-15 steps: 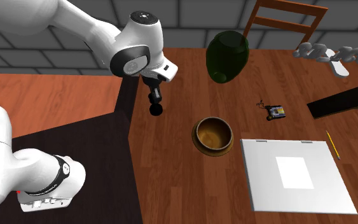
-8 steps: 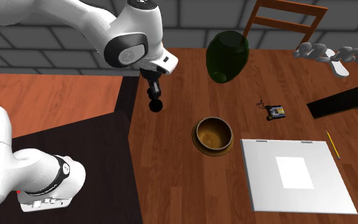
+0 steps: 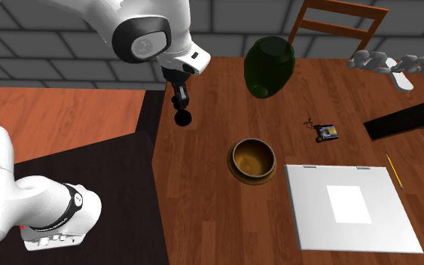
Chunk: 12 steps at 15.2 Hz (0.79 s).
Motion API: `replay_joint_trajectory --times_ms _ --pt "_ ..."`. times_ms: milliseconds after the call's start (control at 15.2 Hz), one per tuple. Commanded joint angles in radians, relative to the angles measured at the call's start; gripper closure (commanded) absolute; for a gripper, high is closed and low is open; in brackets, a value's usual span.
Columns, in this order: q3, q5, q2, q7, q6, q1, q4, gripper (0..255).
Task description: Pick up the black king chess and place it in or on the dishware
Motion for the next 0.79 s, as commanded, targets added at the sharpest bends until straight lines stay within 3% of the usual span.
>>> replay_joint_trajectory --times_ms 0,726 --pt "-0.002 0.002 -0.014 -0.003 -0.028 0.000 0.013 255" --pt "-0.014 0.015 -0.099 -0.012 -0.188 0.001 0.090 255"
